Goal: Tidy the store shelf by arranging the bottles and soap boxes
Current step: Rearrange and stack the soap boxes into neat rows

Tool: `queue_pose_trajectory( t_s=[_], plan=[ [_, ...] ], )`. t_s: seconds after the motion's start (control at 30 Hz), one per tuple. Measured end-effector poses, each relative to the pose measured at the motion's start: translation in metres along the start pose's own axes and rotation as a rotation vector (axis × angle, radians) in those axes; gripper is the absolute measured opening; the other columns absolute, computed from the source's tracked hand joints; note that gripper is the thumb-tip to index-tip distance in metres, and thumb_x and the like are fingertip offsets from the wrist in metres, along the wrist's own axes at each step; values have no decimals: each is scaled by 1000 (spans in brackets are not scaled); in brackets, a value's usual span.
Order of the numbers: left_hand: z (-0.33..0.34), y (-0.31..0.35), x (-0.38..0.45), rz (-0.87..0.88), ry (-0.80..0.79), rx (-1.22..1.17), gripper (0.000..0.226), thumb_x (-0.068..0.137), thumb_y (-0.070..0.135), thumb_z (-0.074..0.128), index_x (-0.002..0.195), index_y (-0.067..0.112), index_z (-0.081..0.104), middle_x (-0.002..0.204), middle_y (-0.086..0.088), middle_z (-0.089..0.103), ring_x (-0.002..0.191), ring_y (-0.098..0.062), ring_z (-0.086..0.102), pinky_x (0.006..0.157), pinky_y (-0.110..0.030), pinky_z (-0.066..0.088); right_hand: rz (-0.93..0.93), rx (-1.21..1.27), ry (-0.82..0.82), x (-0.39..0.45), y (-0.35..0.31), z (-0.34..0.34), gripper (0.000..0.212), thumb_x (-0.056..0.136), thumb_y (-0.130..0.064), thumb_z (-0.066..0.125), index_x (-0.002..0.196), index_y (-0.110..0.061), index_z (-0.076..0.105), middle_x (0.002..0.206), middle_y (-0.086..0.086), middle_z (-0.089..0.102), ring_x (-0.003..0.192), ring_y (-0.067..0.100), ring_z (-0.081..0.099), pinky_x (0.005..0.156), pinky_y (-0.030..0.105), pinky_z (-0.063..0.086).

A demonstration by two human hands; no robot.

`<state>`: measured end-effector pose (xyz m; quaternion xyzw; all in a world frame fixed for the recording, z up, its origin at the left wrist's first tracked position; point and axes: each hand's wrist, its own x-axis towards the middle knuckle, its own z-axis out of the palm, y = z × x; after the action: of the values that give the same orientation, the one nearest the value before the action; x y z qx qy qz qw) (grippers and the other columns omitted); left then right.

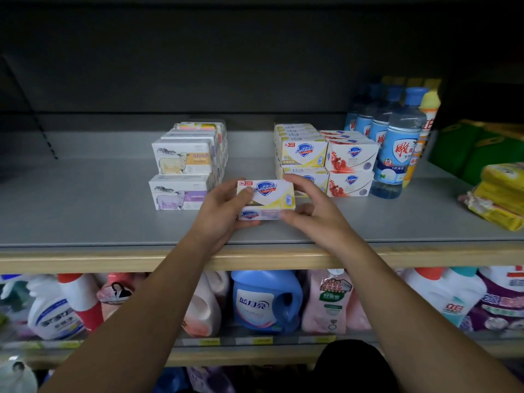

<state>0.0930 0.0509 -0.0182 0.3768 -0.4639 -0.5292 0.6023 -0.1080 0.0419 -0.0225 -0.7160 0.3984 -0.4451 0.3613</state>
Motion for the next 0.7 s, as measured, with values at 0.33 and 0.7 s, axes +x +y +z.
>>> queue_pose_trajectory(
  t_s=[0.33,0.7],
  plan=[
    [-4,-2,-2,220,-104,71,56,69,-15,71,115,16,66,104,-1,72,100,-17,66,81,-30,56,37,13,112,2,2,1,40,89,1,64,123,-19,59,115,-8,69,109,9,65,94,29,53],
    [2,-1,-7,300,36,468,47,74,-9,75,111,19,66,107,-5,71,103,-22,65,90,-28,54,56,-67,145,5,6,0,41,91,-3,61,129,-19,58,120,-5,68,109,8,64,95,30,53]
  ],
)
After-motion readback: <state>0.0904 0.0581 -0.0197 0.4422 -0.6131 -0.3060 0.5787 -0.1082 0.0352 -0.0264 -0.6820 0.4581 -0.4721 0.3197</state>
